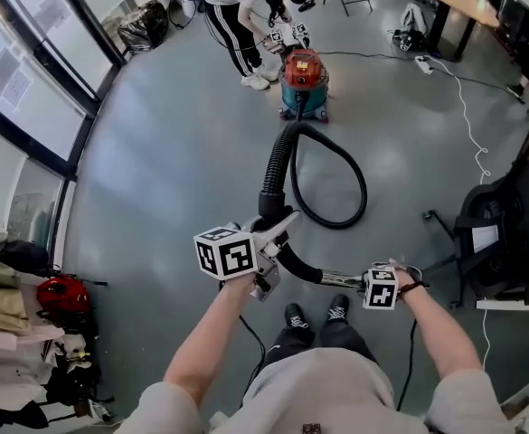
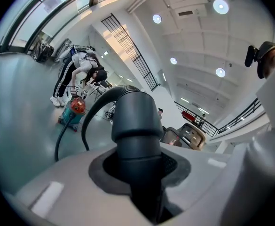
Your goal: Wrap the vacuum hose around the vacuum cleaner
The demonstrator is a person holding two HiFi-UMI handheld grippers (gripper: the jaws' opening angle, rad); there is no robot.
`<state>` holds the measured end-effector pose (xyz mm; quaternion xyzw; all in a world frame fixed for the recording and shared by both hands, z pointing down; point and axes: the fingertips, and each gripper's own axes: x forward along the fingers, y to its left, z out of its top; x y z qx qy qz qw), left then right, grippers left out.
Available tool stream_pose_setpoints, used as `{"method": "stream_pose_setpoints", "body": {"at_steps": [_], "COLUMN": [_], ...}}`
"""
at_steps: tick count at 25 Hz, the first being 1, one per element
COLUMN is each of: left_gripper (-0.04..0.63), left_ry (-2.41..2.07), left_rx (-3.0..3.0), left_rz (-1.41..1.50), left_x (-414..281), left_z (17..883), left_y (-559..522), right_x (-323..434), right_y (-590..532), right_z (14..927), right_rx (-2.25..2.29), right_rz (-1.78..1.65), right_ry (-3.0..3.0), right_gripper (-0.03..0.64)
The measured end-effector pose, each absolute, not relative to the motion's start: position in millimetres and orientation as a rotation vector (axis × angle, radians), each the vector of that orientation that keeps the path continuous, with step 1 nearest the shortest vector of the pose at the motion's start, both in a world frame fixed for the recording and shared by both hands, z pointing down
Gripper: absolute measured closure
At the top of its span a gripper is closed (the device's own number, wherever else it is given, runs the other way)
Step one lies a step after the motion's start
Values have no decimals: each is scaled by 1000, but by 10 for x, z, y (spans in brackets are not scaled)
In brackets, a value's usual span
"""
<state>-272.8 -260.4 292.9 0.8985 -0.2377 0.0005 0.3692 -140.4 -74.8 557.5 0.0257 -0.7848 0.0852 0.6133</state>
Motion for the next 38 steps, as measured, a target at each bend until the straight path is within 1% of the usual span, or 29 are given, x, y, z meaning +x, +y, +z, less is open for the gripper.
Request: {"method": "stream_pose_setpoints", "body": {"at_steps": [4,6,12,19,26,28,31,34,36,38], "left_gripper": [482,480,495,500,503,503,503,505,506,509], "left_ry": [-638,-642,-648,-708,-709,-712,-726,-735,-749,-762], "left_rx": [2318,2292,2203,2225,2263,2262,2265,2268,2261,2248], "left_rz": [150,178,17,-52,-60,-52,-30,-1,4,-11], "left_x": [-2673,-2715,-2619,-2506,-2361,-2343,-2327,-2318,-2349,-2397], "left_z": [2963,3031,3001,2829,2690,2721,2780,2843,2900,2931], "left_y": [-2610,-2613,-2681,-2762,-2837,-2849,-2879,-2922,-2956,-3007], "right_x": [-1271,-1184,-1034,-1165,-1328,-1268,-1103,-892,-804,-774], "right_y": [-877,-958,-1102,-1194,-1233,-1234,-1217,-1211,-1214,-1241], "right_z": [5555,5522,5511,5621,5680,5686,5644,5439,5281,5197], "right_rx": [120,141,219,360,399,411,436,550,701,866], "right_rz": [161,124,140,179,211,222,216,249,392,614], "right_ry": [-1832,-1829,-1870,-1896,-1933,-1932,-1919,-1940,-2013,-2098], "right_gripper": [463,465,448,436,429,415,322,311,311,305]}}
